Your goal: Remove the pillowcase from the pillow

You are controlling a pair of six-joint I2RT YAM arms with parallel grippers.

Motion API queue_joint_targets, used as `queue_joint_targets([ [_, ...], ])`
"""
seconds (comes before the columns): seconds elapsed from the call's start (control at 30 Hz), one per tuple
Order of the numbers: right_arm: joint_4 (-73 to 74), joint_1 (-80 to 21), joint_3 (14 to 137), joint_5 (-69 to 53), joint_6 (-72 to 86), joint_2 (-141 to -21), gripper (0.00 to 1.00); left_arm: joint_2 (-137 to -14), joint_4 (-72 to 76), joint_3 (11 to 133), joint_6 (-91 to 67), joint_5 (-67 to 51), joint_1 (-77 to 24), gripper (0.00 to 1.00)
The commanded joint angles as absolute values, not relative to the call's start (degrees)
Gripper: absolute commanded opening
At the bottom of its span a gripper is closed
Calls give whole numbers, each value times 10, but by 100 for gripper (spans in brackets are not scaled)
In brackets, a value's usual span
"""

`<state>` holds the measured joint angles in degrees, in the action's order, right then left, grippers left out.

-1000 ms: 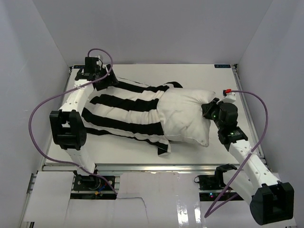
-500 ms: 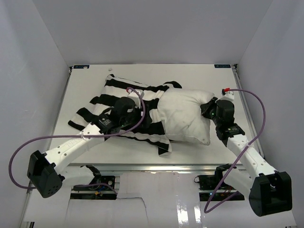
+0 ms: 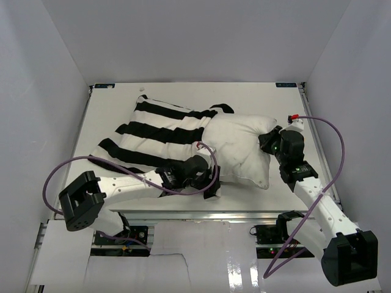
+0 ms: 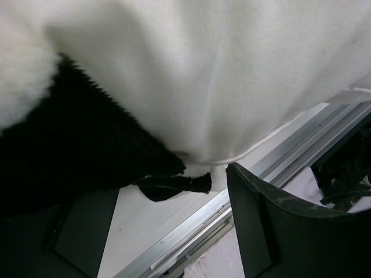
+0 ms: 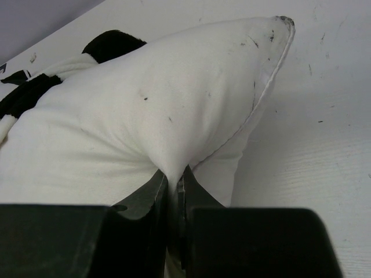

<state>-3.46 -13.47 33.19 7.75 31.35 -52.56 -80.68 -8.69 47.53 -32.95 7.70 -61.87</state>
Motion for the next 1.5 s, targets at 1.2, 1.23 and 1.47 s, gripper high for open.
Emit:
queue_joint_targets([
  [1.2, 155, -82, 629, -173, 92, -666, 84, -685, -127, 510, -304, 348, -510, 0],
  [1.23, 165, -104, 635, -163, 87, -649, 88, -692, -131, 525, -301, 351, -510, 0],
  [1.47, 283, -191, 726, -57, 33, -635, 90, -701, -105, 518, -312, 326, -509, 0],
])
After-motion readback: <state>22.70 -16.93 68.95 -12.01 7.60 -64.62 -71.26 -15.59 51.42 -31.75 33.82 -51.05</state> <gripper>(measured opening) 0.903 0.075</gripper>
